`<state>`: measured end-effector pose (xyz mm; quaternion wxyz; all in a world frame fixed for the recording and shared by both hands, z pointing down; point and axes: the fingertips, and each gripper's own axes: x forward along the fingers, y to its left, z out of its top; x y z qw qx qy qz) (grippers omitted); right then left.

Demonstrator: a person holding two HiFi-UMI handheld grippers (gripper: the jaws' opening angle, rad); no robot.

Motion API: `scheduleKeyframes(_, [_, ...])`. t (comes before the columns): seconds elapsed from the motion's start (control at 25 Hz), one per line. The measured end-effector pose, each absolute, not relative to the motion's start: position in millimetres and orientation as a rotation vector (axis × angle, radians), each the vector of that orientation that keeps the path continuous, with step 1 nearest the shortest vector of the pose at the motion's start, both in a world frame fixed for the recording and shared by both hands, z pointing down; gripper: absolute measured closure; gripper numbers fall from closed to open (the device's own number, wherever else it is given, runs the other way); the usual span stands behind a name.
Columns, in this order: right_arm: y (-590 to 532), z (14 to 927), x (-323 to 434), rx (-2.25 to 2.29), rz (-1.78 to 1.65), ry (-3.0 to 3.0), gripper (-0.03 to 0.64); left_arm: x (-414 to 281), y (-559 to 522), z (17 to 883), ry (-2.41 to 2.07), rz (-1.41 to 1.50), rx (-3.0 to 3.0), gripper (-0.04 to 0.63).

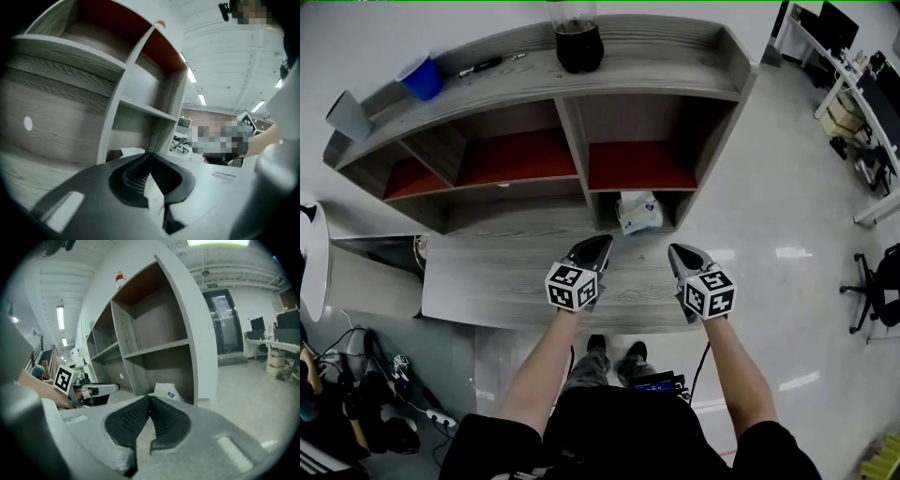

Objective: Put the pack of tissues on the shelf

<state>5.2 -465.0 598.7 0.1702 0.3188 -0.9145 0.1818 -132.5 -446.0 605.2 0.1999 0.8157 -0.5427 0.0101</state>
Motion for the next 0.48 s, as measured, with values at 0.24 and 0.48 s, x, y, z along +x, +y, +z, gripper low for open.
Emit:
scheduleKeyframes(0.24, [-449.2,586.7,17.5,0.92,0.537,-2.592,0.617,-116.8,-423.7,589.4,-1.436,0.007,2.335,0.592])
scheduleKeyframes(0.48, [-434.6,577.8,28.8,0.94,0.537,-2.593,0.617,-114.6,-409.1,576.3,-1.395,-0.031,2.352,0.592])
